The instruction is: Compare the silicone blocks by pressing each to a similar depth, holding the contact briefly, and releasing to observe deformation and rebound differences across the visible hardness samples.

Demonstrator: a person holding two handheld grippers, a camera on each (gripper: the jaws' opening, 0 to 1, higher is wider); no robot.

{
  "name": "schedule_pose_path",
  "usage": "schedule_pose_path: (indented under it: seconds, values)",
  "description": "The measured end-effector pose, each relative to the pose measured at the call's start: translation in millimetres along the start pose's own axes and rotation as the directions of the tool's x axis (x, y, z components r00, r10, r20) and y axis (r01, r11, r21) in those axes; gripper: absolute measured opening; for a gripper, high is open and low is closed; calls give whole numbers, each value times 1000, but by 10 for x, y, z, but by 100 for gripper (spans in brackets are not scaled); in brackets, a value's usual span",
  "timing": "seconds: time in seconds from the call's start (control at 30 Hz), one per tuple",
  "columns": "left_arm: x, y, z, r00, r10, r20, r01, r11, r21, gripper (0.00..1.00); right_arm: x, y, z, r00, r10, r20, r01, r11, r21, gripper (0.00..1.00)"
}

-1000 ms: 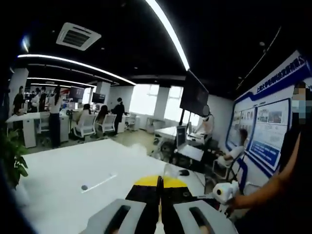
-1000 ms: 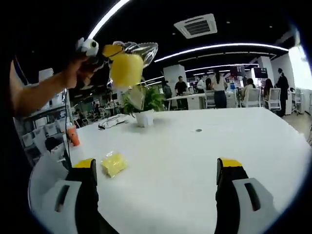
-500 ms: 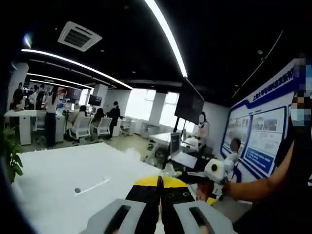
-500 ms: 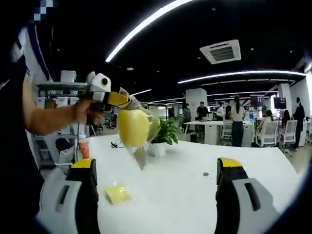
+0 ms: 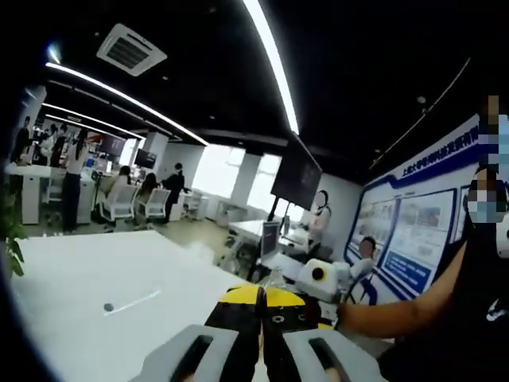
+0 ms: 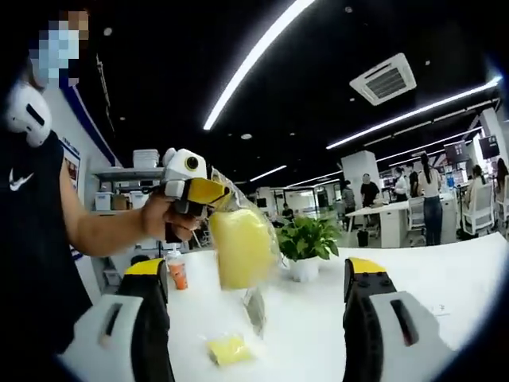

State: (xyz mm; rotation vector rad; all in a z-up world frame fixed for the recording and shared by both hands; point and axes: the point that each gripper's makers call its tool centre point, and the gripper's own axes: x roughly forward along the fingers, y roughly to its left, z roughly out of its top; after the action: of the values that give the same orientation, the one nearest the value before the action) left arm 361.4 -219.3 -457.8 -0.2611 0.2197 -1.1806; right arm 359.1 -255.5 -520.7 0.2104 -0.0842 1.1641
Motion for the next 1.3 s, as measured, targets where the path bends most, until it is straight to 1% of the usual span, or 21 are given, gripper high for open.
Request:
schedule_pose_path:
  seconds: [0.13, 0.17, 0.27, 0.37, 0.5, 0.63, 0.67, 0.7, 0.83, 0.9, 0.93, 1.0, 1.03, 1.07, 1.1, 1.17, 1.23, 1.27, 1.3]
  values:
    - [21, -59, 8, 1000, -12, -5, 12, 1000, 6, 0, 86, 71, 9, 1000, 26, 2, -26, 1000, -13, 74]
    - [22, -63, 5, 1000, -13, -6, 13, 1000, 6, 0, 92, 77, 17, 1000, 31, 6, -31, 999, -11, 71]
    - [32, -78, 2, 1000, -21, -2, 21, 1000, -3, 0, 112, 94, 36, 999, 32, 15, -32, 999, 1, 65]
    - [49, -114, -9, 1000, -30, -2, 30, 1000, -4, 0, 110, 126, 61, 999, 44, 32, -44, 999, 13, 54]
    - [62, -153, -6, 999, -43, 1, 43, 999, -6, 0, 126, 160, 80, 998, 51, 43, -52, 999, 12, 48]
    - [64, -179, -1, 999, -52, 4, 52, 999, -11, 0, 129, 190, 120, 997, 61, 53, -61, 998, -3, 35]
    - [63, -181, -1, 999, -52, 4, 52, 999, -12, 0, 125, 199, 135, 996, 66, 57, -66, 998, -3, 30]
    - [57, -188, 8, 998, -55, 9, 55, 998, -12, 0, 125, 213, 132, 996, 71, 47, -72, 997, 23, 29]
    - [32, -180, 34, 998, -53, 20, 53, 999, -7, 0, 129, 247, 170, 995, 86, 58, -88, 996, 28, 25]
    - [25, -174, 40, 998, -50, 24, 50, 999, 2, 0, 138, 264, 176, 995, 88, 45, -90, 995, 49, 21]
    - [17, -175, 39, 999, -47, 25, 46, 999, 14, 0, 143, 292, 166, 994, 100, 33, -103, 991, 86, 20]
    - [5, -185, 30, 999, -50, 21, 50, 998, 36, 0, 148, 291, 164, 994, 105, 25, -107, 989, 102, 17]
    - [-10, -191, 16, 998, -56, 17, 55, 995, 83, 0, 148, 311, 144, 993, 114, 9, -115, 985, 127, 16]
    - [-22, -169, -7, 999, -46, 10, 44, 993, 114, 0, 147, 338, 101, 992, 128, -23, -122, 977, 173, 15]
    - [-32, -169, -29, 999, -43, 4, 43, 995, 94, 0, 142, 342, 69, 990, 133, -46, -122, 973, 195, 14]
    - [-56, -164, -57, 999, -52, 0, 51, 995, 82, 0, 146, 385, 63, 987, 150, -53, -136, 969, 207, 12]
    - [-78, -173, -79, 998, -62, 5, 61, 994, 87, 1, 143, 396, 54, 987, 149, -59, -134, 969, 206, 11]
    - [-78, -168, -85, 998, -61, 9, 60, 992, 112, 1, 146, 388, 43, 988, 143, -65, -128, 974, 187, 10]
    - [-81, -165, -95, 998, -58, 13, 55, 987, 150, 1, 154, 381, 31, 988, 139, -69, -124, 974, 191, 10]
